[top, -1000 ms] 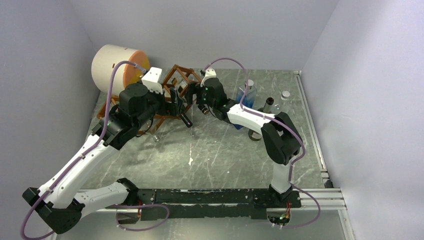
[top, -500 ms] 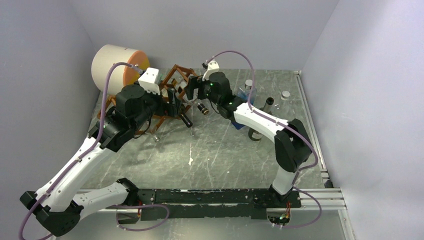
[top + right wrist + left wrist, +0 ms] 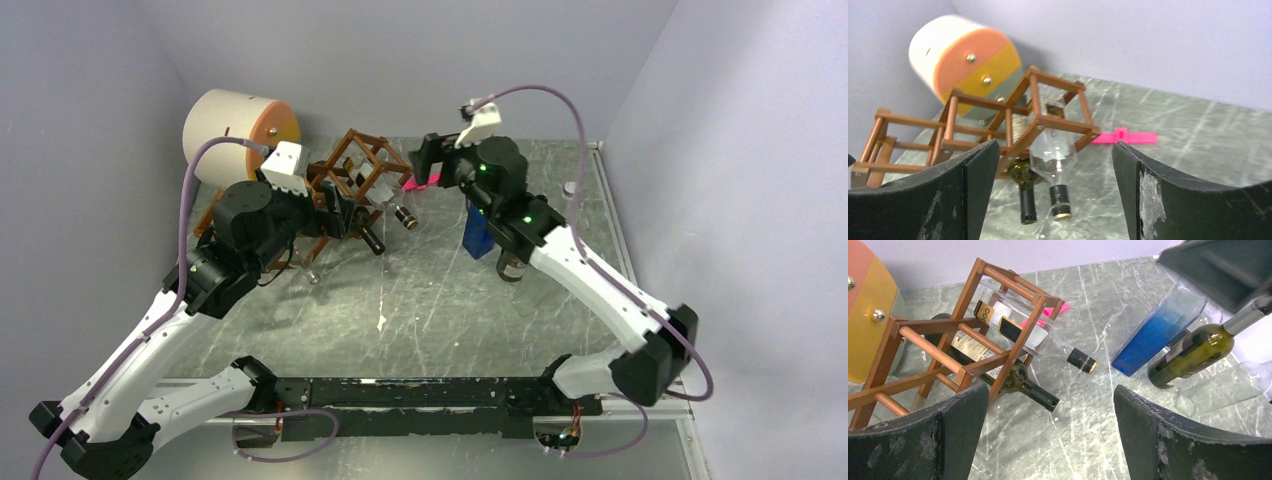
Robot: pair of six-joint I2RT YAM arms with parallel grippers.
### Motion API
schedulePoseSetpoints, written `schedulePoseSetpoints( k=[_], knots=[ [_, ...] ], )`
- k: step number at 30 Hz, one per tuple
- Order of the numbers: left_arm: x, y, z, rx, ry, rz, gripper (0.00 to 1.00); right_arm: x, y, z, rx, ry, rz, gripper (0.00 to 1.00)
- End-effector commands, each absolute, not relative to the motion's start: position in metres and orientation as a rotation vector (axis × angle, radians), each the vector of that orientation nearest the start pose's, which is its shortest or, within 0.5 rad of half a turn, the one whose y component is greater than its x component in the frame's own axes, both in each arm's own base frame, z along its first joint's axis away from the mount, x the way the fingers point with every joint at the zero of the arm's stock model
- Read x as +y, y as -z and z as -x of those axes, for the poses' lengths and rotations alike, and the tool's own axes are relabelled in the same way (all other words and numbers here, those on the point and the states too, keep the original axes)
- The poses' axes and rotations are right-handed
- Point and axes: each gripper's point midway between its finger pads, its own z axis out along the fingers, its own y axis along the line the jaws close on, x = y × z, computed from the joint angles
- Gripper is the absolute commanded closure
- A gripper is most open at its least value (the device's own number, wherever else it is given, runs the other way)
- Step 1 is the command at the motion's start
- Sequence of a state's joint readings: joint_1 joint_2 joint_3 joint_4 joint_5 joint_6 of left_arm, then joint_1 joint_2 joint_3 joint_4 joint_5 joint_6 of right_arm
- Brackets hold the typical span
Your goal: Put the wine bottle on the wine rack
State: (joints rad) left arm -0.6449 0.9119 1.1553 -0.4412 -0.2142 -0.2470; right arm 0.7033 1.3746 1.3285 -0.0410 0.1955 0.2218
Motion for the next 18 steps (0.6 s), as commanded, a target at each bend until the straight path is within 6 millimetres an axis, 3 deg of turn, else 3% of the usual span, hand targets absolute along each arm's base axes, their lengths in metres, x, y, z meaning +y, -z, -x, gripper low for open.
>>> schedulePoseSetpoints(
  k=[1, 4, 9, 13, 18],
  knots=[
    [-0.173, -0.363, -0.269, 1.703, 0.492, -0.227, 0.02, 0.214, -0.381, -0.358, 1.645, -0.282, 0.138, 0.13],
    [-0.175, -0.364, -0.268, 1.682, 0.501, -0.242, 0.02, 0.182, -0.397, -0.353, 1.63, -0.162, 0.063, 0.13],
    [-0.176, -0.363, -0.267, 1.66, 0.509, -0.261, 0.02, 0.147, -0.389, -0.351, 1.677, 0.04, -0.008, 0.13],
    [-0.175, -0.36, -0.266, 1.654, 0.499, -0.269, 0.02, 0.138, -0.367, -0.359, 1.745, 0.112, -0.006, 0.11],
    [-0.177, -0.358, -0.267, 1.652, 0.505, -0.282, 0.02, 0.147, -0.341, -0.378, 1.835, 0.066, 0.052, 0.03]
  ],
)
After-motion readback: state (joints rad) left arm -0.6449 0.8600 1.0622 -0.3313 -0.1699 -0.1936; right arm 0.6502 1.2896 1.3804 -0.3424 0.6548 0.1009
